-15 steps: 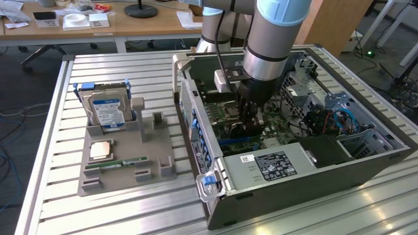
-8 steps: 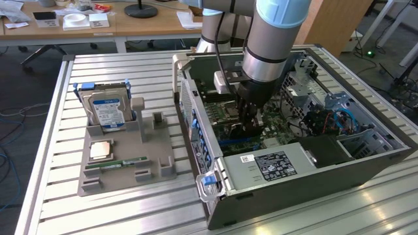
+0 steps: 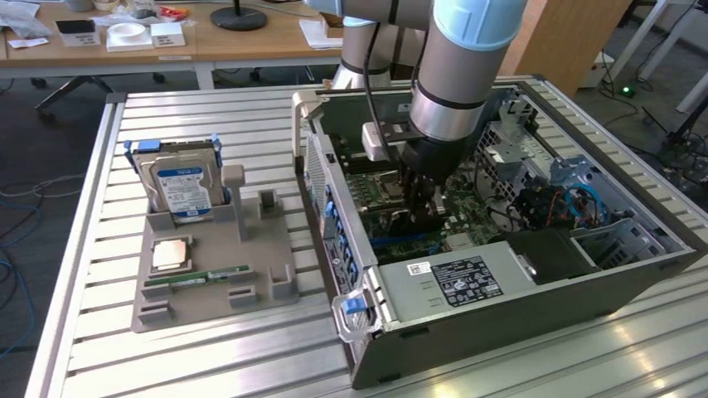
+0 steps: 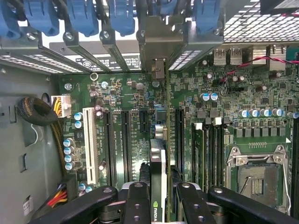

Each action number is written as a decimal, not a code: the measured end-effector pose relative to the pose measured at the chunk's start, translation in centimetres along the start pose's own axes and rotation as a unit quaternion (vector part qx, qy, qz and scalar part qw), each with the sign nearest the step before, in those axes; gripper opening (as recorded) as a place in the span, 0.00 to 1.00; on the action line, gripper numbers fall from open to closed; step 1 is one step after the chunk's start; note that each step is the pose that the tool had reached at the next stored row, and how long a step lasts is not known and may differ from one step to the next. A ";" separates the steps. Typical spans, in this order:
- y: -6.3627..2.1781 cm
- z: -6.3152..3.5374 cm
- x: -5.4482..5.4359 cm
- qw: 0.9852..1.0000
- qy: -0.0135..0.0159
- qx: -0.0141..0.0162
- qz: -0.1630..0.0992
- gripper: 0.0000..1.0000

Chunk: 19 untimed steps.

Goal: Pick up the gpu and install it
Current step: 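Insert the gpu into the slot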

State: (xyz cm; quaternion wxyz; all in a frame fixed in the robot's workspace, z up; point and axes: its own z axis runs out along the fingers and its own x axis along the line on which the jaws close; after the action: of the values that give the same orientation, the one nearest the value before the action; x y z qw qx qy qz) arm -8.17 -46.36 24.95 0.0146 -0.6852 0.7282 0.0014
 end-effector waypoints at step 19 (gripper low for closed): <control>0.01 0.14 -0.1 1.000 0.000 0.000 0.000 0.26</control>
State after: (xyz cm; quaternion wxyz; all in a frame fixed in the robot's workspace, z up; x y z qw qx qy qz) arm -8.18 -46.28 24.81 0.0143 -0.6853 0.7282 0.0013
